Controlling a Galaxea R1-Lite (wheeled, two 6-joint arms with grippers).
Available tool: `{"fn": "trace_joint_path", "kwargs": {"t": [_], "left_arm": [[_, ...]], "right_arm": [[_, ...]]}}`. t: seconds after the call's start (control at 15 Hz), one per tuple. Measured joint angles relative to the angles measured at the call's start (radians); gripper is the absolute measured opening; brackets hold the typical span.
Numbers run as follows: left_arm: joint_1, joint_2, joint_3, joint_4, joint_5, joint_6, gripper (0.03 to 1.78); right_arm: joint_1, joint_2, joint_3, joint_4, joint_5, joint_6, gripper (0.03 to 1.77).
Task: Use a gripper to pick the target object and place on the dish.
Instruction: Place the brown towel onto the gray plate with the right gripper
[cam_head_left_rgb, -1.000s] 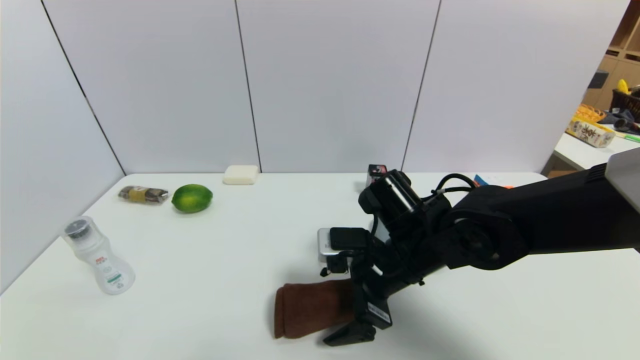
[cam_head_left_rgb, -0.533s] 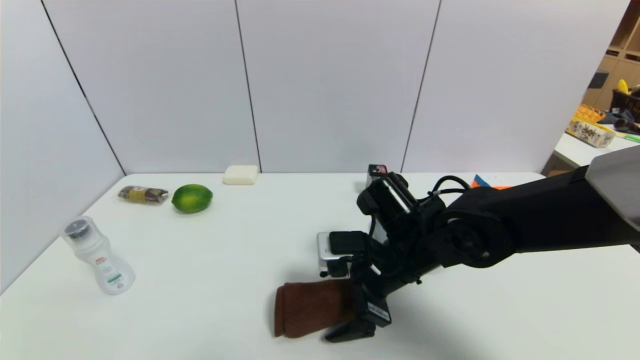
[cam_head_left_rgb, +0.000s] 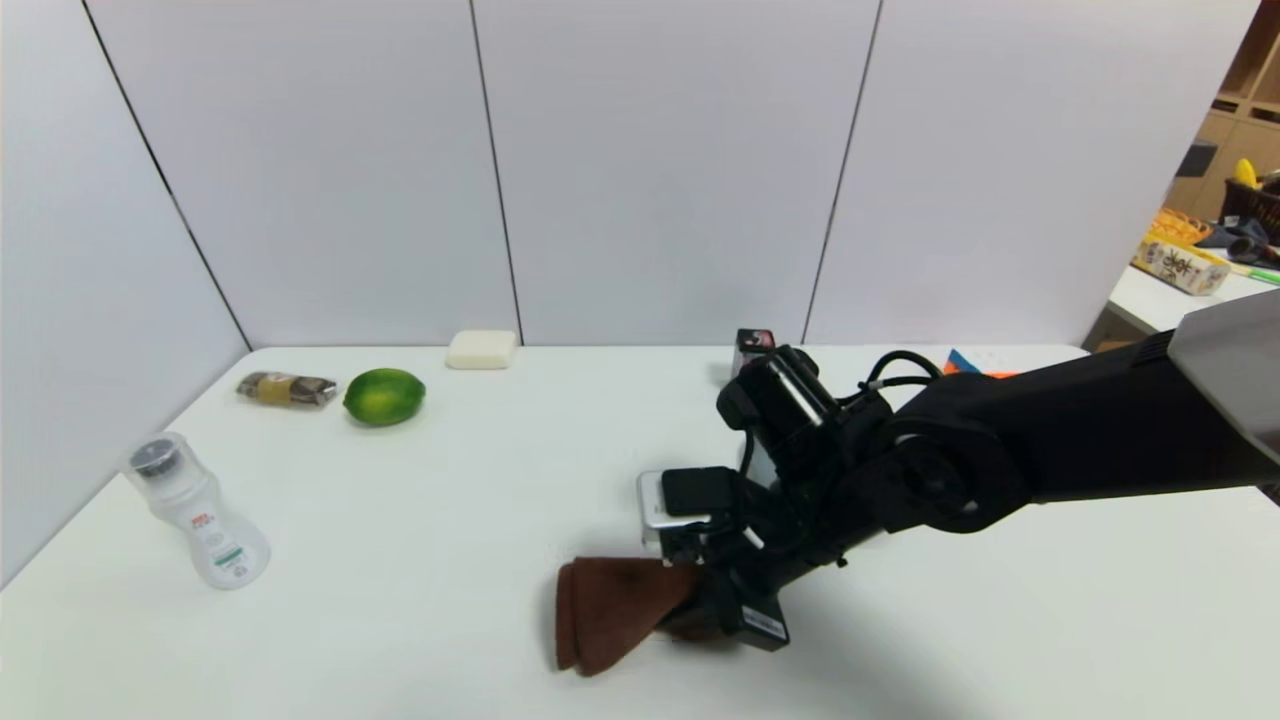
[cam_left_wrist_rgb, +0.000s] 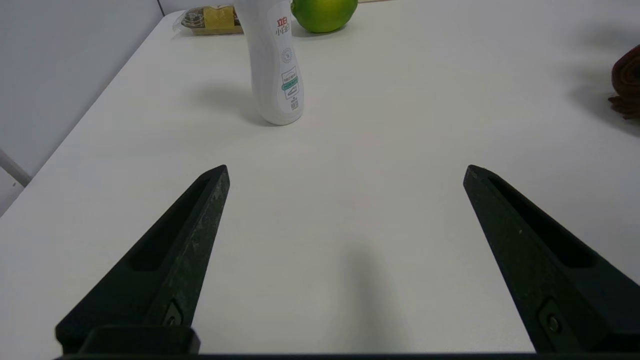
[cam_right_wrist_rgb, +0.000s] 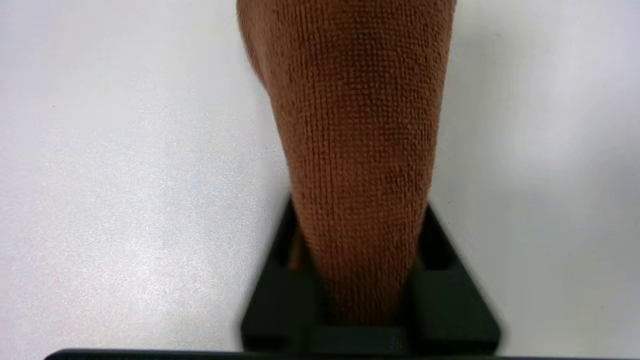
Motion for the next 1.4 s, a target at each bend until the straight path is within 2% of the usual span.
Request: {"fn": "trace_joint_path", "kwargs": {"t": [0.4, 0.8, 1.07, 1.2, 1.4], "left_arm": [[0.0, 0.0, 0.0, 0.0, 0.0, 0.0, 1.69], [0.0, 0.0, 0.0, 0.0, 0.0, 0.0, 1.69], [0.0, 0.0, 0.0, 0.0, 0.0, 0.0, 1.69], [0.0, 0.0, 0.0, 0.0, 0.0, 0.0, 1.69], [0.0, 0.0, 0.0, 0.0, 0.0, 0.0, 1.69]], "right_arm": [[-0.047, -0.043, -0.015, 0.002, 0.0, 0.0, 0.35], [-0.17, -0.106, -0.09, 0.011, 0.004, -0.004, 0.35], [-0.283, -0.126, -0.102, 0.029, 0.006, -0.111, 0.35], [-0.343, -0.127, -0.112, 0.082, 0.011, -0.177, 0.35], [-0.415, -0.116, -0.119, 0.121, 0.013, -0.233, 0.35]]}}
